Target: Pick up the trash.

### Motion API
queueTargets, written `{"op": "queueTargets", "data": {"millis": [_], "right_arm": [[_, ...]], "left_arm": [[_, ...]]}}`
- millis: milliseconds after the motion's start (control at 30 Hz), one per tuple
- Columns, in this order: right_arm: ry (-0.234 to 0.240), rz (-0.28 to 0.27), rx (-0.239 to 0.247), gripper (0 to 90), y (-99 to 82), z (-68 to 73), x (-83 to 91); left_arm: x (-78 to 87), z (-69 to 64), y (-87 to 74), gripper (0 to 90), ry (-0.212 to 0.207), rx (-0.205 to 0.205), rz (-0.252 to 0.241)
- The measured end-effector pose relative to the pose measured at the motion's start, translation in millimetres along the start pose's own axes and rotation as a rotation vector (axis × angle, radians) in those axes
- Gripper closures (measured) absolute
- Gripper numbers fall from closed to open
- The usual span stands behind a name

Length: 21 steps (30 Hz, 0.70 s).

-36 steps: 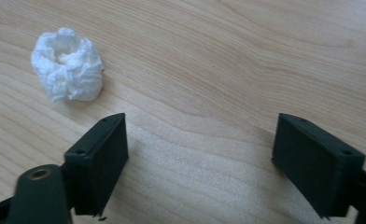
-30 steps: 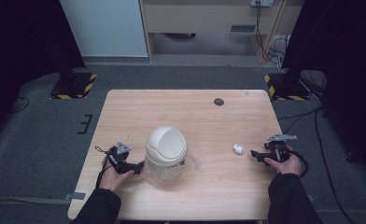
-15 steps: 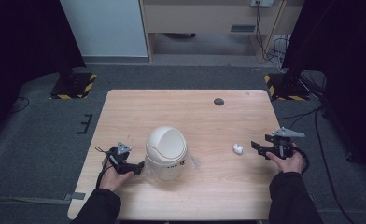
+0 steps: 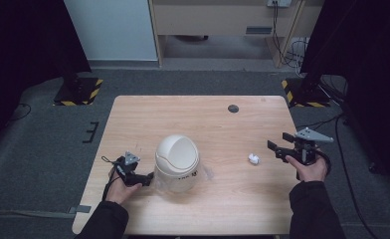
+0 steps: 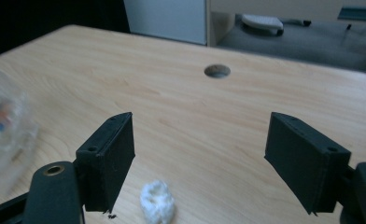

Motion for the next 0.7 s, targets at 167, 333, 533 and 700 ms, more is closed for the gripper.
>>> {"op": "queueTargets", "data": {"millis": [167,333,533,700], "right_arm": [[0.026,-0.057,-0.002,22.9,18.3,7.8,6.9],[0.043,-0.098,-0.003,22.3,31.9,16.4,11.0],[0.060,-0.135,0.017,21.4,44.1,29.9,11.9],[0.087,-0.165,0.038,20.7,57.5,44.9,13.4]], "left_arm": [[0.0,-0.1,0.0,0.0,0.000,0.000,0.001],[0.0,-0.1,0.0,0.0,0.000,0.001,0.000],[0.0,-0.2,0.0,0.0,0.000,0.001,0.000],[0.0,-0.2,0.0,0.0,0.000,0.001,0.000]]}}
Point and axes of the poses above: each handheld gripper's, and its own axes: x roughly backward along the jaws, y roughly out of its top, z roughly to its left, the point moved 8 cm from there along -x, roughly forward along the jaws, and after that the axes turned 2 degrees about -z, right-handed, at the moved point
